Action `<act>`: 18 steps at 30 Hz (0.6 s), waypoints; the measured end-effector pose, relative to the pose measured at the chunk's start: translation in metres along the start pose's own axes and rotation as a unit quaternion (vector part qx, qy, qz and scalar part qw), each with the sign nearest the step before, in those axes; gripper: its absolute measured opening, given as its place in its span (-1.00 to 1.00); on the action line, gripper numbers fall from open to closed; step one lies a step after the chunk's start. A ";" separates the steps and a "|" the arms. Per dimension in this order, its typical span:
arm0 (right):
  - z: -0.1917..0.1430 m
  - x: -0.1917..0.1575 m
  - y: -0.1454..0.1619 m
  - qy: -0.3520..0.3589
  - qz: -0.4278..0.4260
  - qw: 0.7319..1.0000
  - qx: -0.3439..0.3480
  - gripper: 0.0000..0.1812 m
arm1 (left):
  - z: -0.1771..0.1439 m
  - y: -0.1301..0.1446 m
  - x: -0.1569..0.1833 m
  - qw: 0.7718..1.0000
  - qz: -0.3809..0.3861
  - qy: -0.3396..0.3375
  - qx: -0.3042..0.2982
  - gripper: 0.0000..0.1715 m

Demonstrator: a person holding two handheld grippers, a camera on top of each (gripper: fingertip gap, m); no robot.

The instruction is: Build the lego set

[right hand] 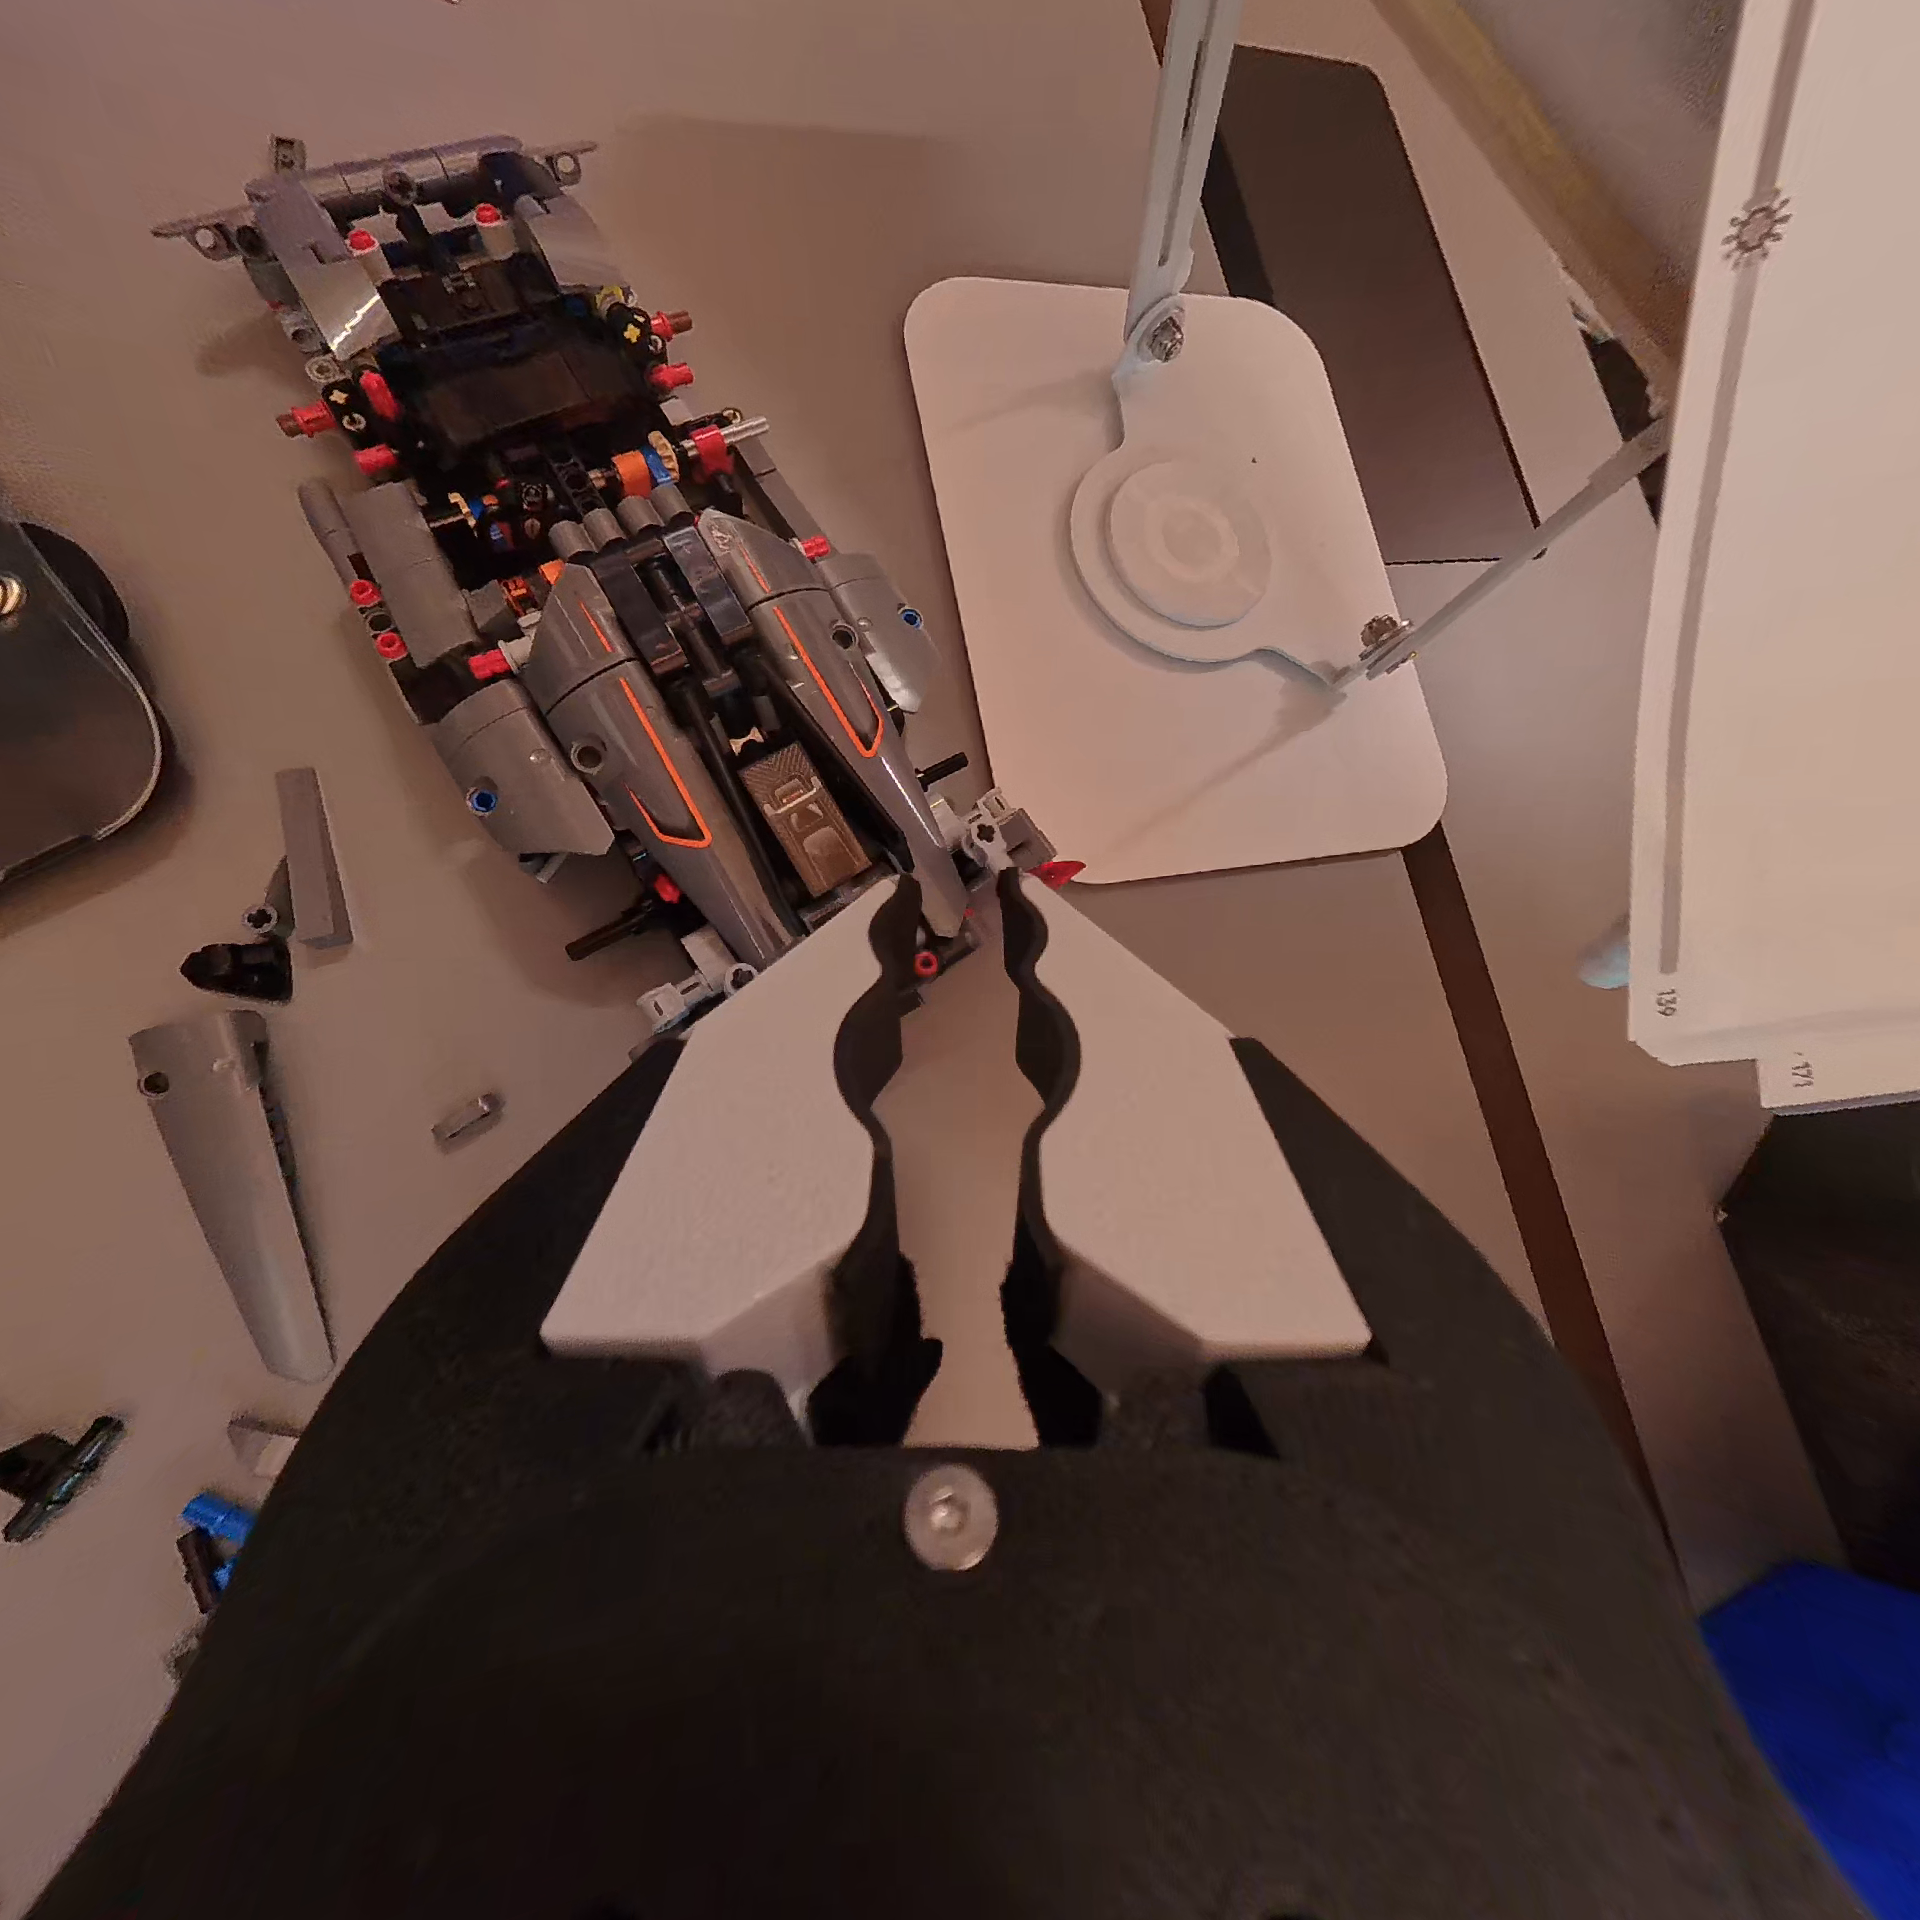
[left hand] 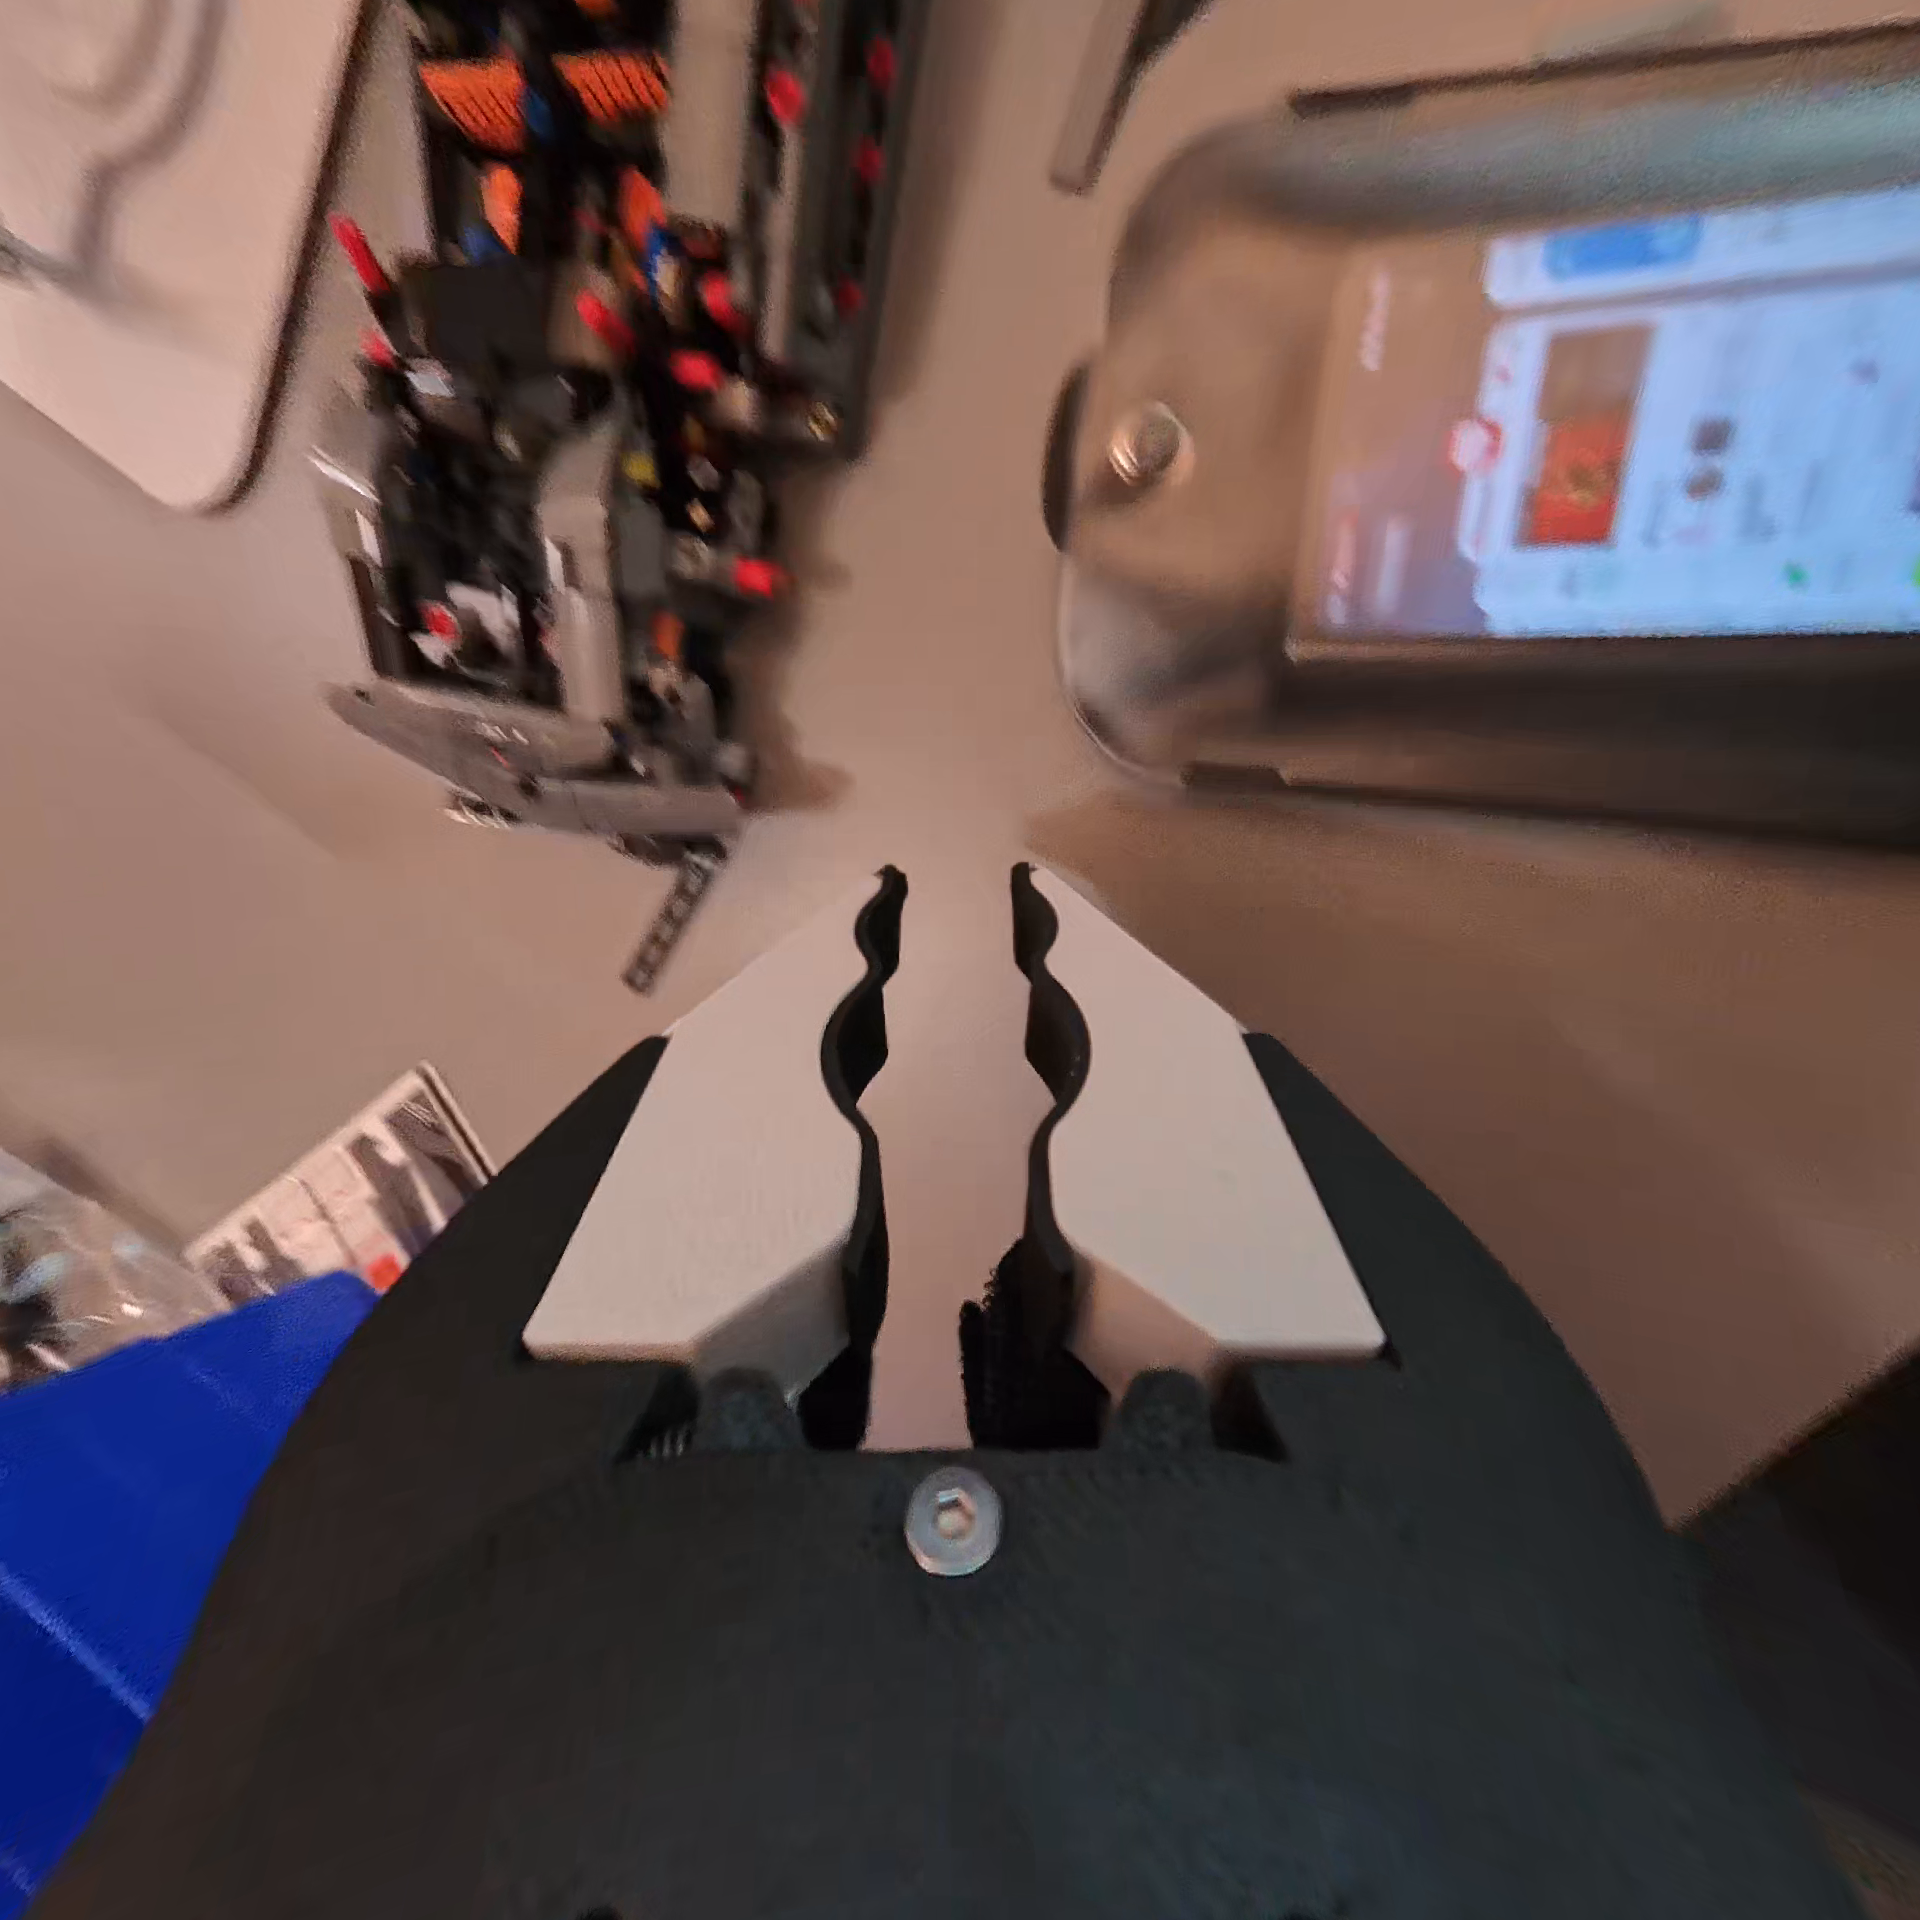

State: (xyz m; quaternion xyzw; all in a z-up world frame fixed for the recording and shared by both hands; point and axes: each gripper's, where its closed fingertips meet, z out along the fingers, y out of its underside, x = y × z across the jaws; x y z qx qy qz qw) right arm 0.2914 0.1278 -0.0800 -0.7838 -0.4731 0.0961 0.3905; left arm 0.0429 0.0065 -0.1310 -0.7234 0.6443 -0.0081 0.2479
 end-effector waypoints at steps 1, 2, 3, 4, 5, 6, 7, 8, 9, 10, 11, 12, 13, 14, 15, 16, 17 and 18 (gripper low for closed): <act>0.001 -0.001 0.000 -0.001 -0.001 1.000 -0.002 -0.84 | -0.002 0.009 0.005 1.000 -0.007 0.005 -0.007 -0.77; 0.001 -0.003 0.000 -0.002 -0.003 1.000 -0.003 -0.84 | -0.004 0.017 0.009 1.000 -0.008 0.006 -0.014 -0.77; 0.001 -0.004 0.000 -0.003 -0.004 1.000 -0.004 -0.84 | -0.005 0.025 0.016 1.000 -0.011 0.017 -0.021 -0.77; 0.001 -0.005 0.000 -0.003 -0.005 1.000 -0.004 -0.84 | -0.006 0.033 0.023 0.999 -0.018 0.027 -0.028 -0.77; 0.001 -0.006 0.000 -0.004 -0.006 1.000 -0.004 -0.84 | -0.007 0.040 0.029 0.999 -0.023 0.036 -0.034 -0.77; 0.001 -0.006 0.000 -0.004 -0.007 1.000 -0.004 -0.84 | -0.009 0.048 0.035 0.998 -0.028 0.048 -0.038 -0.77; 0.000 -0.007 0.000 -0.004 -0.007 1.000 -0.004 -0.84 | -0.012 0.054 0.044 0.996 -0.038 0.067 -0.040 -0.75; 0.000 -0.007 -0.001 -0.004 -0.007 1.000 -0.004 -0.84 | -0.016 0.059 0.050 0.995 -0.047 0.079 -0.041 -0.72; 0.000 -0.006 -0.001 -0.005 -0.006 1.000 -0.003 -0.84 | -0.019 0.064 0.054 0.995 -0.050 0.080 -0.041 -0.71; 0.000 -0.006 0.000 -0.005 -0.005 1.000 -0.003 -0.84 | -0.022 0.069 0.059 0.994 -0.052 0.085 -0.045 -0.71; 0.000 -0.006 0.000 -0.006 -0.003 1.000 -0.003 -0.84 | -0.025 0.073 0.063 0.993 -0.057 0.090 -0.047 -0.70; 0.001 -0.006 0.001 -0.008 0.000 1.000 -0.004 -0.84 | -0.027 0.076 0.066 0.993 -0.060 0.091 -0.050 -0.69; 0.002 -0.006 0.002 -0.009 0.001 1.000 -0.005 -0.84 | -0.029 0.080 0.070 0.992 -0.061 0.095 -0.055 -0.68; 0.002 -0.006 0.003 -0.010 0.002 1.000 -0.006 -0.84 | -0.029 0.082 0.072 0.992 -0.062 0.096 -0.055 -0.67; 0.003 -0.007 0.003 -0.010 0.001 1.000 -0.008 -0.83 | -0.029 0.081 0.071 0.993 -0.066 0.089 -0.048 -0.64; 0.003 -0.007 0.003 -0.010 0.001 1.000 -0.009 -0.83 | -0.029 0.080 0.071 0.993 -0.070 0.086 -0.041 -0.64; 0.003 -0.008 0.003 -0.011 0.001 1.000 -0.009 -0.83 | -0.029 0.078 0.069 0.994 -0.072 0.082 -0.032 -0.64; 0.002 -0.009 0.003 -0.011 0.000 1.000 -0.009 -0.83 | -0.029 0.076 0.065 0.994 -0.076 0.071 -0.022 -0.65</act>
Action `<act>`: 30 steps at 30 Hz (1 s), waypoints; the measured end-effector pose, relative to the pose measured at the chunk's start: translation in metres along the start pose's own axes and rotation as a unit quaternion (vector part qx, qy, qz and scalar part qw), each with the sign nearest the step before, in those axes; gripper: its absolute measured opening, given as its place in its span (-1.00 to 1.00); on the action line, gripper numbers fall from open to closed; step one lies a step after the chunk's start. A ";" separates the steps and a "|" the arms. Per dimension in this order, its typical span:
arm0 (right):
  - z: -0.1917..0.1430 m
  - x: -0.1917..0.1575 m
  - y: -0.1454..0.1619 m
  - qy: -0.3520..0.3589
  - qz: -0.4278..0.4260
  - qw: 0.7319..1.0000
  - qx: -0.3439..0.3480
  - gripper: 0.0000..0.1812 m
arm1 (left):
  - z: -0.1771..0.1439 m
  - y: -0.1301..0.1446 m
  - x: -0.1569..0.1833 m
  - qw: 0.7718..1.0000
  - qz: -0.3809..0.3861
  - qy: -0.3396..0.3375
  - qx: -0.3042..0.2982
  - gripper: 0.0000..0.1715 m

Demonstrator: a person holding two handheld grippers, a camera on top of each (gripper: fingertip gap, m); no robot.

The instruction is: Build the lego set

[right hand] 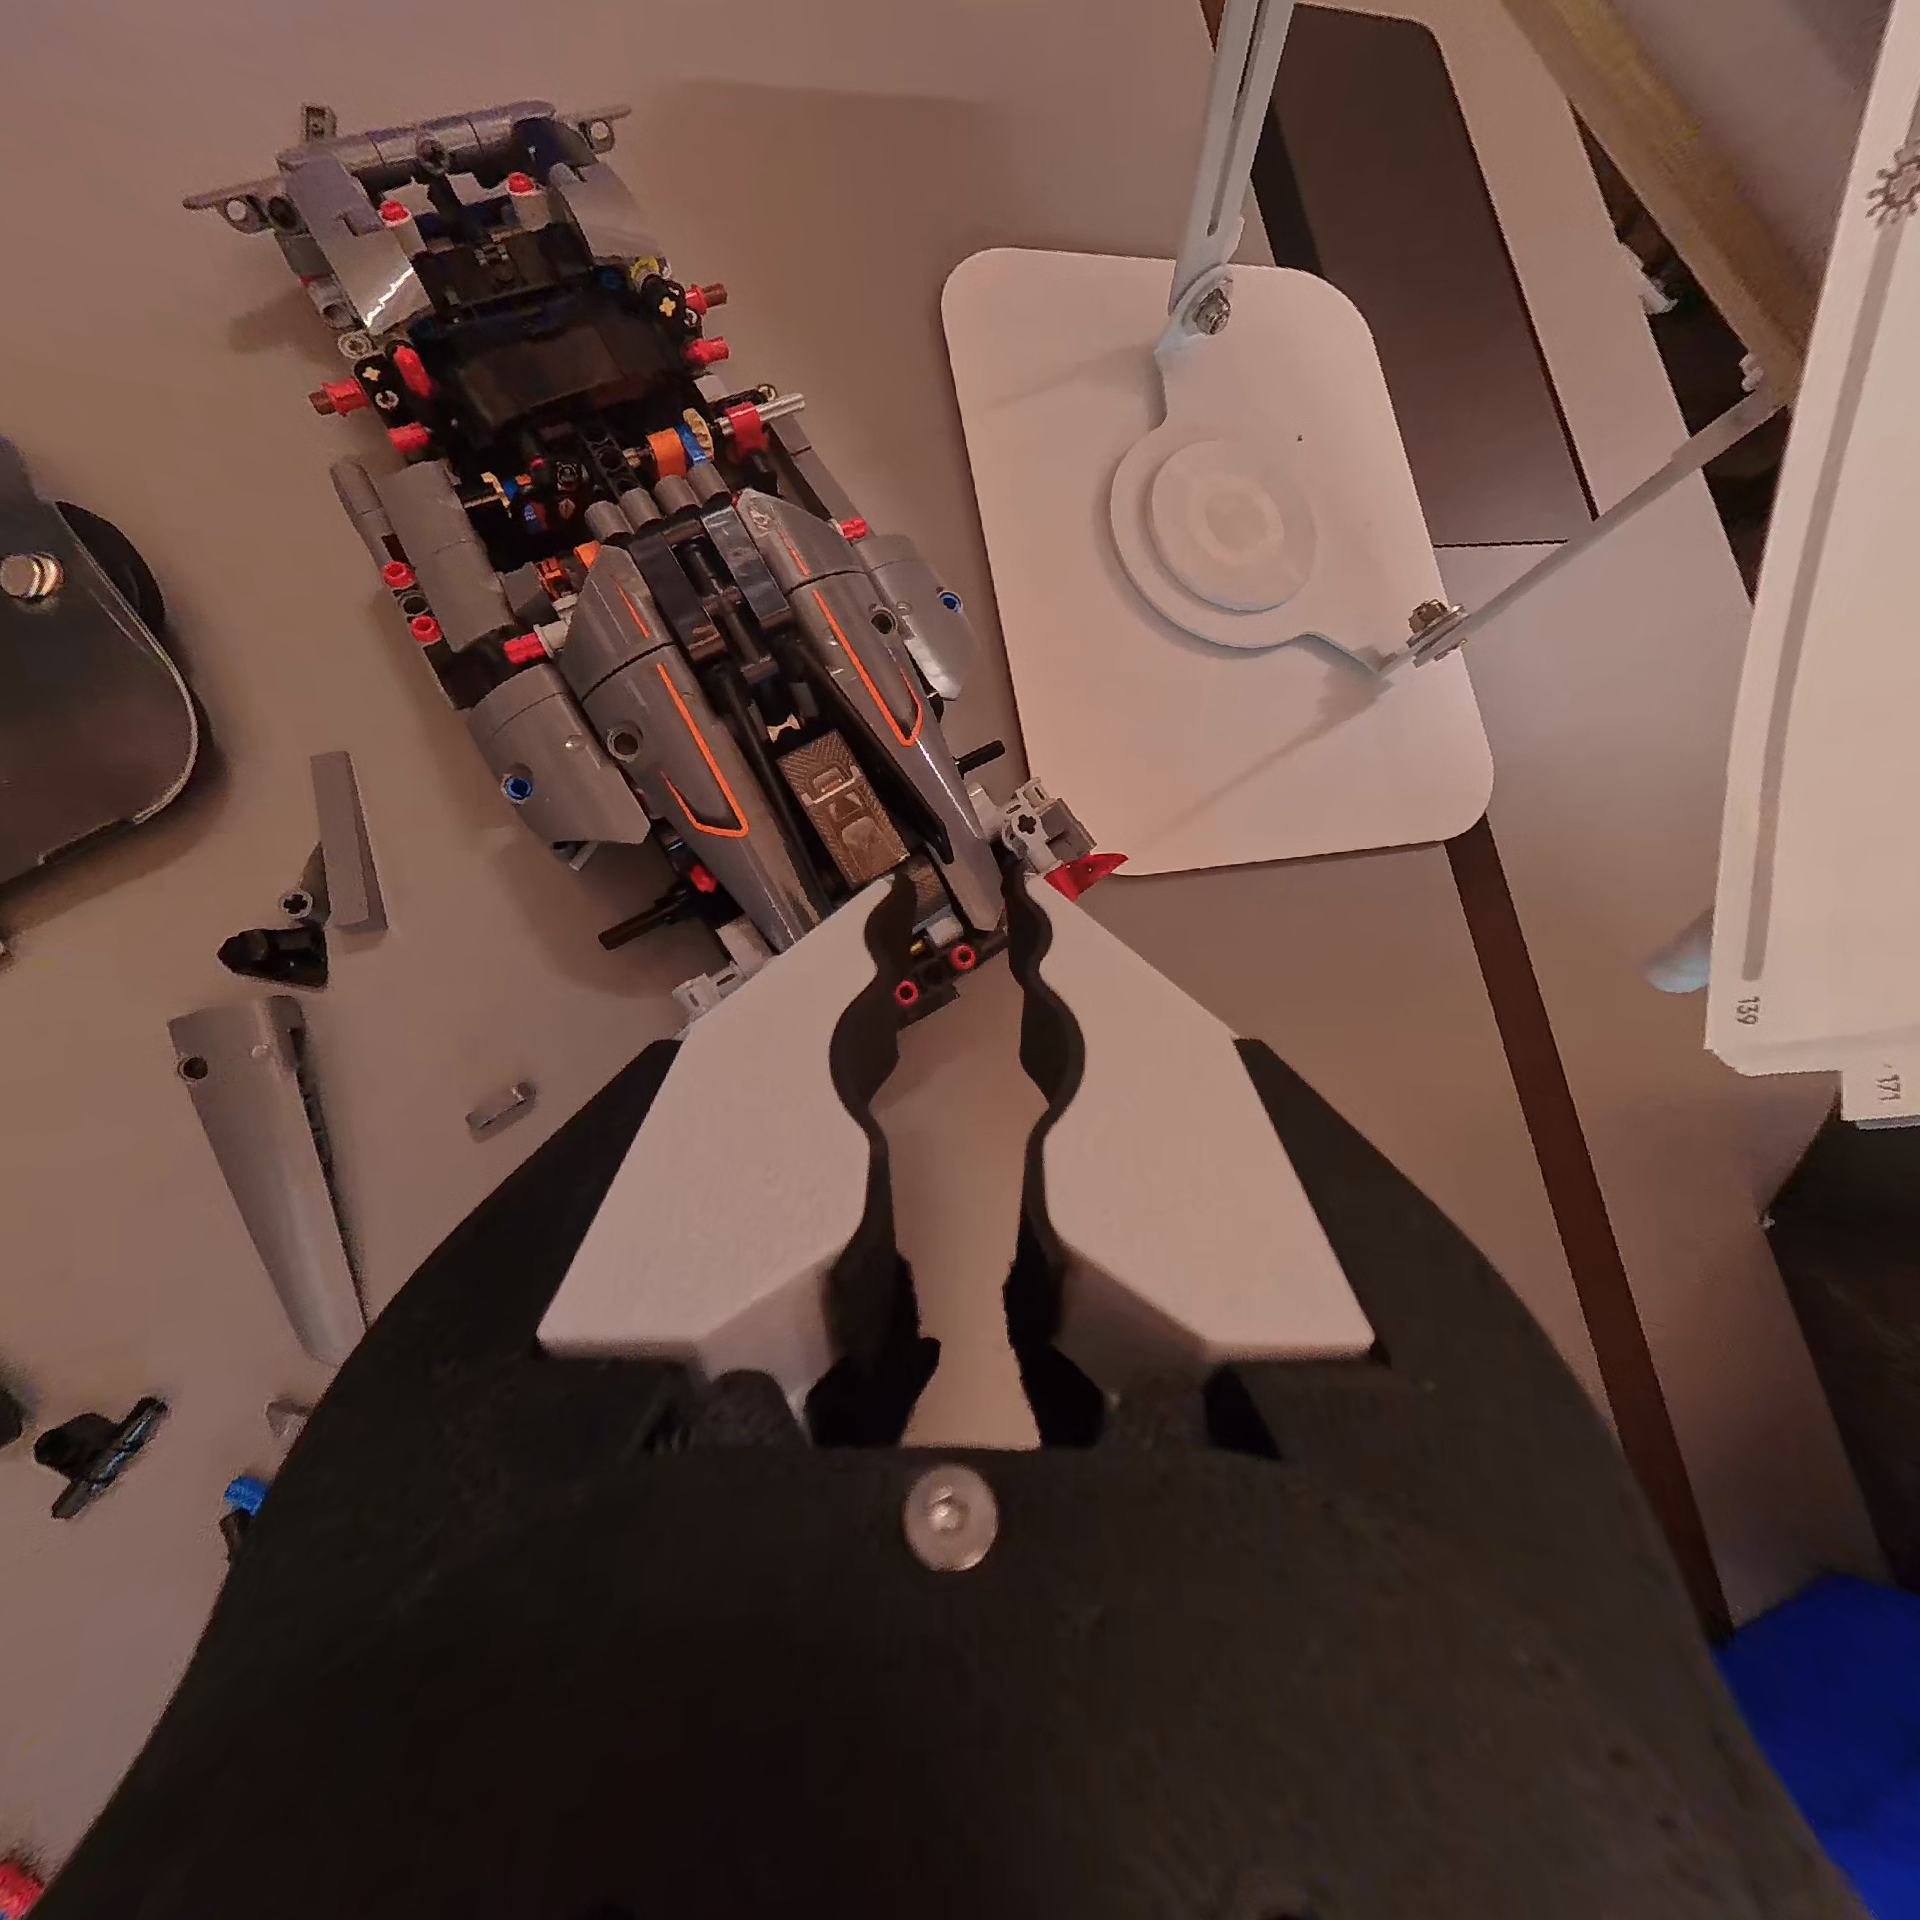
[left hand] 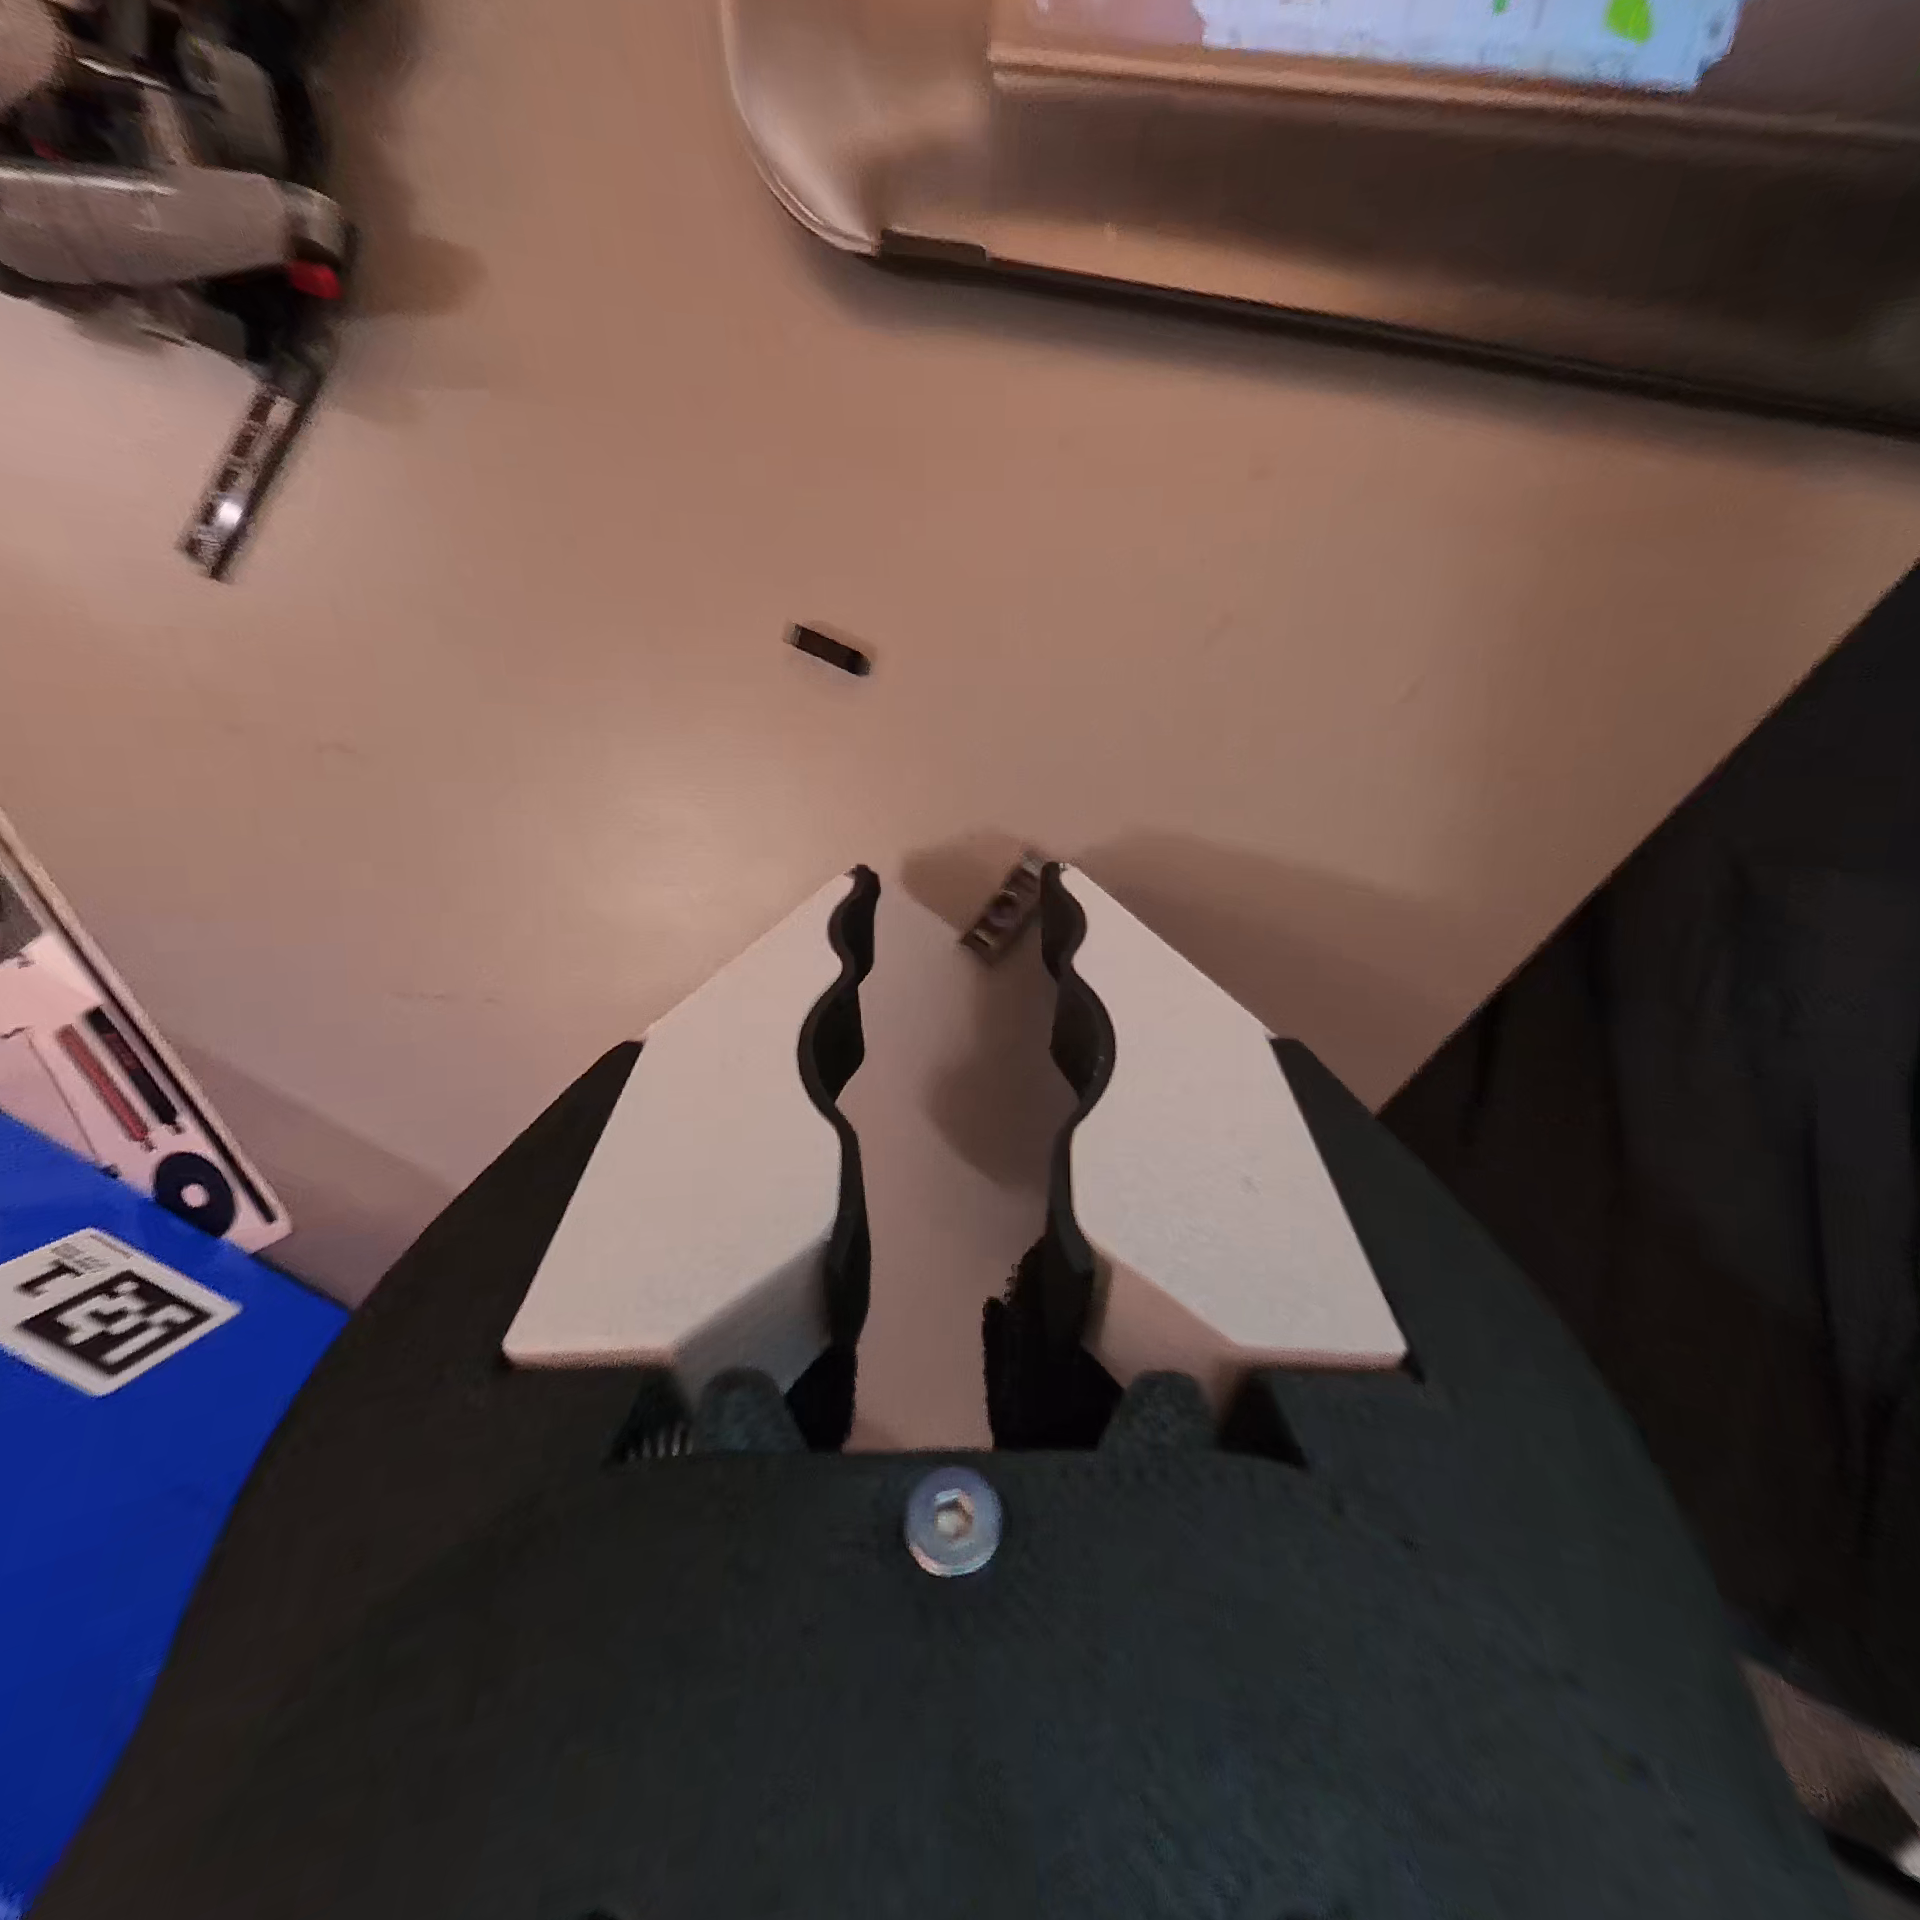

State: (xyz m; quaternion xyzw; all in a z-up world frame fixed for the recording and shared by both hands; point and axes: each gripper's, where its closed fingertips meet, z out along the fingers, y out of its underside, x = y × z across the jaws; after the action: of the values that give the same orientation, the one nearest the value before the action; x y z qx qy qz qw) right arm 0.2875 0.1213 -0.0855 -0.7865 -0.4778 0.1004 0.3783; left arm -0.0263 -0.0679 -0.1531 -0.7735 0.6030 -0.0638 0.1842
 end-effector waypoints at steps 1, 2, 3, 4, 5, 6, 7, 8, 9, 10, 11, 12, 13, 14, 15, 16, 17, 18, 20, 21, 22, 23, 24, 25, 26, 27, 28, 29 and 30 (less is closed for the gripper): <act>0.000 -0.001 0.000 0.000 -0.001 1.000 0.000 -0.83 | -0.002 -0.003 -0.006 1.000 -0.006 -0.013 0.012 -0.65; -0.001 -0.001 -0.001 0.001 -0.002 1.000 0.000 -0.83 | -0.004 -0.007 -0.013 0.999 -0.010 -0.028 0.024 -0.65; -0.001 -0.002 -0.001 0.001 -0.003 1.000 0.000 -0.83 | -0.006 -0.011 -0.024 0.998 -0.012 -0.051 0.034 -0.64; -0.001 -0.002 -0.001 0.001 -0.004 1.000 0.000 -0.83 | -0.010 -0.015 -0.038 0.995 -0.015 -0.084 0.044 -0.64; -0.001 -0.002 -0.001 0.001 -0.004 1.000 -0.001 -0.83 | -0.012 -0.020 -0.049 0.993 -0.018 -0.103 0.054 -0.65; 0.000 -0.002 -0.001 0.000 -0.004 1.000 -0.001 -0.83 | -0.013 -0.027 -0.059 0.991 -0.021 -0.113 0.065 -0.65; 0.001 -0.002 0.000 0.000 -0.004 1.000 -0.003 -0.83 | -0.013 -0.034 -0.071 0.988 -0.022 -0.130 0.076 -0.65; 0.002 -0.002 0.001 -0.001 -0.003 1.000 -0.005 -0.82 | -0.011 -0.041 -0.084 0.986 -0.018 -0.145 0.084 -0.65; 0.004 -0.003 0.002 -0.002 -0.003 1.000 -0.007 -0.82 | -0.006 -0.046 -0.093 0.986 -0.007 -0.145 0.085 -0.64; 0.004 -0.003 0.003 -0.002 -0.003 1.000 -0.008 -0.82 | 0.000 -0.048 -0.106 0.985 -0.002 -0.150 0.079 -0.62; 0.005 -0.003 0.003 -0.002 -0.004 1.000 -0.010 -0.82 | 0.006 -0.049 -0.118 0.985 0.002 -0.160 0.068 -0.63; 0.005 -0.003 0.004 -0.002 -0.004 1.000 -0.011 -0.82 | 0.013 -0.049 -0.126 0.986 0.010 -0.156 0.057 -0.64; 0.004 -0.003 0.003 -0.001 -0.004 1.000 -0.010 -0.82 | 0.019 -0.050 -0.133 0.987 0.020 -0.155 0.048 -0.63; 0.003 -0.002 0.003 0.000 -0.005 1.000 -0.008 -0.82 | 0.025 -0.050 -0.138 0.987 0.032 -0.152 0.041 -0.63; 0.002 -0.002 0.002 0.000 -0.004 1.000 -0.007 -0.82 | 0.030 -0.051 -0.139 0.989 0.044 -0.137 0.038 -0.63; 0.002 -0.001 0.001 0.001 -0.003 1.000 -0.005 -0.82 | 0.035 -0.052 -0.138 0.991 0.051 -0.120 0.037 -0.64; 0.002 -0.001 0.001 0.000 -0.003 1.000 -0.003 -0.82 | 0.039 -0.052 -0.138 0.992 0.050 -0.107 0.036 -0.65; 0.002 -0.001 0.001 -0.001 -0.002 1.000 -0.004 -0.82 | 0.043 -0.052 -0.138 0.994 0.051 -0.096 0.032 -0.67; 0.004 -0.001 0.003 -0.002 -0.002 1.000 -0.006 -0.81 | 0.047 -0.057 -0.137 0.994 0.049 -0.083 0.046 -0.78; 0.005 -0.001 0.003 -0.003 -0.001 1.000 -0.007 -0.81 | 0.049 -0.058 -0.136 0.995 0.042 -0.072 0.052 -0.85; 0.006 -0.002 0.004 -0.004 -0.001 1.000 -0.008 -0.81 | 0.051 -0.059 -0.134 0.996 0.038 -0.058 0.057 -0.96; 0.006 -0.002 0.004 -0.004 -0.002 1.000 -0.010 -0.81 | 0.052 -0.060 -0.133 0.996 0.037 -0.056 0.063 -1.00; 0.006 -0.002 0.004 -0.004 -0.002 1.000 -0.010 -0.81 | 0.052 -0.061 -0.133 0.995 0.037 -0.059 0.069 -1.00; 0.006 -0.003 0.004 -0.004 -0.002 1.000 -0.009 -0.81 | 0.053 -0.060 -0.133 0.995 0.033 -0.059 0.073 -1.00; 0.006 -0.003 0.003 -0.005 -0.002 1.000 -0.008 -0.81 | 0.052 -0.060 -0.133 0.995 0.027 -0.058 0.075 -1.00; 0.006 -0.004 0.002 -0.005 -0.003 1.000 -0.007 -0.81 | 0.052 -0.060 -0.133 0.995 0.025 -0.063 0.079 -1.00; 0.005 -0.004 0.002 -0.004 -0.003 1.000 -0.007 -0.81 | 0.052 -0.059 -0.132 0.994 0.025 -0.068 0.083 -1.00; 0.005 -0.004 0.002 -0.004 -0.004 1.000 -0.007 -0.81 | 0.051 -0.059 -0.131 0.994 0.022 -0.068 0.086 -1.00; 0.005 -0.004 0.002 -0.004 -0.004 1.000 -0.006 -0.81 | 0.050 -0.058 -0.129 0.994 0.018 -0.066 0.088 -1.00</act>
State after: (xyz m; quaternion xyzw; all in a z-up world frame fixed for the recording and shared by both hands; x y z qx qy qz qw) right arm 0.2839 0.1201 -0.0908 -0.7866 -0.4829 0.0992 0.3716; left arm 0.0082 0.0780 -0.1629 -0.7458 0.5956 -0.0621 0.2918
